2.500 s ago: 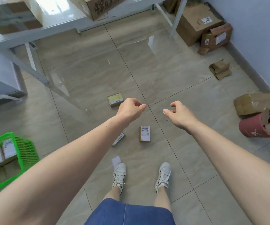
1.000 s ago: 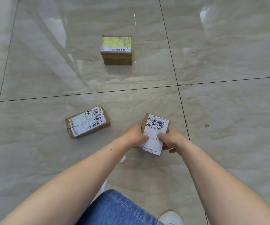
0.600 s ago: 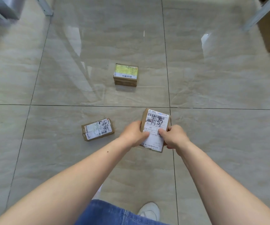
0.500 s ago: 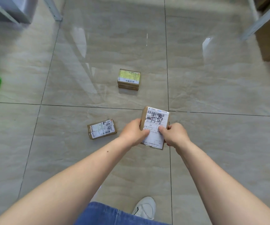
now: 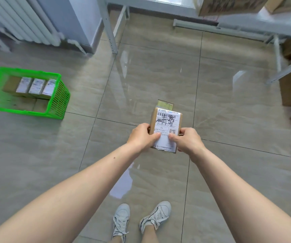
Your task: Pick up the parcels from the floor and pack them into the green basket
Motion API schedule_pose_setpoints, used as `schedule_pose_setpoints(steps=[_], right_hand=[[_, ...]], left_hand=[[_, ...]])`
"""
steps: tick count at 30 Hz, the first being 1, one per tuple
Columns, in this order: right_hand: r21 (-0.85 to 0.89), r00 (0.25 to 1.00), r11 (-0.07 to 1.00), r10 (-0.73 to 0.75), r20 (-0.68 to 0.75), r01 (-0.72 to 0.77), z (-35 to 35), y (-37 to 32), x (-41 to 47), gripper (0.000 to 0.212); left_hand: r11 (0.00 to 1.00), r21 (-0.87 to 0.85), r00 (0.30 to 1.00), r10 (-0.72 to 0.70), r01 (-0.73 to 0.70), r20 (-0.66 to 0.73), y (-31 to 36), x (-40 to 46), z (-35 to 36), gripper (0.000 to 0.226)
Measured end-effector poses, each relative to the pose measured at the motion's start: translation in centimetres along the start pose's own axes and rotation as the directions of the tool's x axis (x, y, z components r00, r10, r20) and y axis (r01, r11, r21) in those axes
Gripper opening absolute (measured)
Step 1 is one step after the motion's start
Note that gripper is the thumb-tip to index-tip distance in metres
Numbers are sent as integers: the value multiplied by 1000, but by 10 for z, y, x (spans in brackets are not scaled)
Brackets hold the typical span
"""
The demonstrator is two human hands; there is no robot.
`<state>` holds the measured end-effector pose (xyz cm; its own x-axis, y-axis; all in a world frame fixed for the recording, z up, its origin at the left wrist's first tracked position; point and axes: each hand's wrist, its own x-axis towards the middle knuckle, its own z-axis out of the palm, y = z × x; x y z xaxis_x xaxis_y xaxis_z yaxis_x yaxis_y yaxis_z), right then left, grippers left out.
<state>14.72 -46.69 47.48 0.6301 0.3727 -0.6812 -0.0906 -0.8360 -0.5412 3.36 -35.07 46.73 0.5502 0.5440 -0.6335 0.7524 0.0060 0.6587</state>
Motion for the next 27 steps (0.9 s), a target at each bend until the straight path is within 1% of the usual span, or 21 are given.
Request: schedule_pose_setpoints(steps=[2,4,6,8,10,15,17,19,20,23,27], right_hand=[[-20,999,999,-40,7,41,-1,-27,-21,19],[-34,996,996,-82,22,83,-2,-52,-42,23],[-45,991,991,-124,42,126,-1,-79,-61,24],[-86,984,982,-165,62,170,0,-105,-79,23],[-122,975,969,-207,87,216,3,-131,-95,23],[-179,950,936,-282,136,304,26,-193,-133,26],[-192,940,924,-303,160,330,41,-213,-148,22],[-216,928,908,-321,188,358,60,-231,-160,13],[-227,923,901,-328,201,369,71,-240,-166,12],[-250,910,883,-346,230,398,110,-271,-183,13],[-255,903,874,-357,239,413,177,-317,-204,17]], left_hand=[[999,-41,1000,-13,12,-21,6,-19,-28,40],[993,-114,999,-25,21,-37,11,-36,-53,49],[987,-160,997,-33,22,-64,15,-52,-76,54],[985,-172,994,-39,21,-103,20,-70,-99,54],[979,-203,988,-47,16,-149,25,-86,-120,48],[967,-254,965,-71,5,-254,18,-115,-178,24],[964,-266,958,-72,-5,-279,8,-126,-204,18],[960,-279,953,-78,-6,-292,-6,-135,-229,16],[958,-288,950,-81,-10,-300,-13,-140,-242,15],[946,-323,941,-92,-19,-326,-37,-153,-284,12],[944,-331,922,-117,-12,-369,-78,-163,-352,16]])
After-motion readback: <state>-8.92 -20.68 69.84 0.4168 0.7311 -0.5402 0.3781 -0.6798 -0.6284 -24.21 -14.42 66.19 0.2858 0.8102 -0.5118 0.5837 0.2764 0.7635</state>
